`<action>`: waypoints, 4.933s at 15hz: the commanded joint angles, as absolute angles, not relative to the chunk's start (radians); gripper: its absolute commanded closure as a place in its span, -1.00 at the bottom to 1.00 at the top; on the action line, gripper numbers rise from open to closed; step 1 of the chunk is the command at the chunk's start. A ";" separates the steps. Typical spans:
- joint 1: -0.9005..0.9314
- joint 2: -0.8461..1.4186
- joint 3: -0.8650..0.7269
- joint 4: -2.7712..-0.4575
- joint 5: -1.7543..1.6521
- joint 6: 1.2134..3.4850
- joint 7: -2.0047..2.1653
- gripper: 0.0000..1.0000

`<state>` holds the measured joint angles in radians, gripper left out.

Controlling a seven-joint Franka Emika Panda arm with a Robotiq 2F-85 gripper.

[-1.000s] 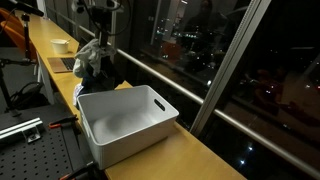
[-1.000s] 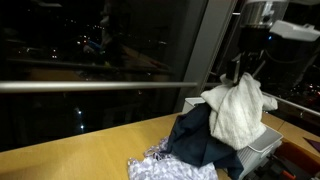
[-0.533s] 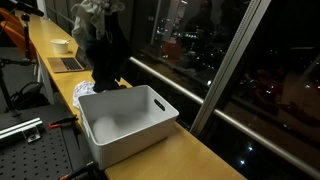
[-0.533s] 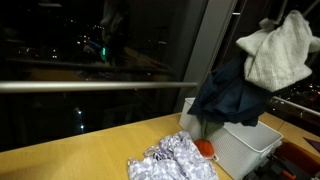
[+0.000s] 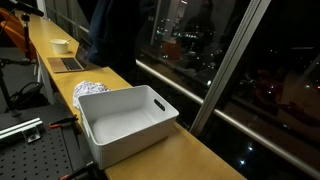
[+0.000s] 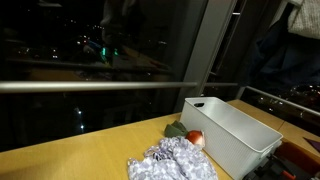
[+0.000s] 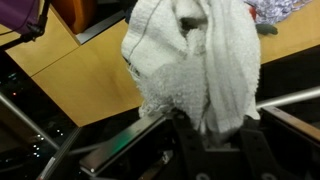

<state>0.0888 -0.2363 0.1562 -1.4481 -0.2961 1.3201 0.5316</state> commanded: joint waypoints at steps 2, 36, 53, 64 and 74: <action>0.042 -0.148 0.135 -1.363 -0.282 1.328 0.474 0.92; 0.269 0.095 0.289 -1.901 -0.049 1.883 0.534 -1.00; 0.479 0.701 0.150 -1.718 -0.290 2.074 0.395 -1.00; 0.425 0.917 0.095 -1.488 -0.255 2.043 0.279 -0.35; 0.389 0.702 0.126 -1.596 -0.166 1.987 0.269 1.00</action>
<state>0.4142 0.8172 0.1048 -1.5233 -0.2078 2.0132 0.2982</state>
